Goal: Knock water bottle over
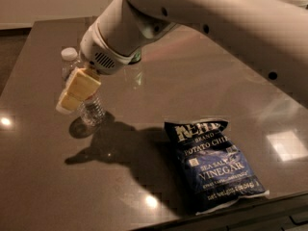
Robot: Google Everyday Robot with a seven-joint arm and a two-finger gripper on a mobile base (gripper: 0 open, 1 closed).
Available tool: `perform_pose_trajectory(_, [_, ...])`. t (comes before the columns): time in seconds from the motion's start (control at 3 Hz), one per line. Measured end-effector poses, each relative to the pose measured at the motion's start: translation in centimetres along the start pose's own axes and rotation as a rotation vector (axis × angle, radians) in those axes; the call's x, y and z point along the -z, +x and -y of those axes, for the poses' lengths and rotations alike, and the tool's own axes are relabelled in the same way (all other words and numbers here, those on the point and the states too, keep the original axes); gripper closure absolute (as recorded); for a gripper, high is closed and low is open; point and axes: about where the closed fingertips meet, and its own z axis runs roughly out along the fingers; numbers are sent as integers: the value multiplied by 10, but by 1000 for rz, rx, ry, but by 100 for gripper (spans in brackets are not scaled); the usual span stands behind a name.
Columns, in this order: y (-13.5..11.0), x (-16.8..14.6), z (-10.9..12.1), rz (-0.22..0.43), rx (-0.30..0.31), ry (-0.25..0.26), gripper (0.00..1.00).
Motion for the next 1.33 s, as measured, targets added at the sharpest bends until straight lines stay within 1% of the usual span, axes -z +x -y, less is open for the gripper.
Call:
perform_pose_trajectory(0.33, [2,-1,6,-16,-16,-21,39])
perform_pose_trajectory(0.67, [3,6,17,-50,-8,-33,62])
perform_pose_trajectory(1.0, [2,16,30,-82,8,-30,85])
perform_pose_trajectory(1.33, [1,32,54,-188,62,-8,100])
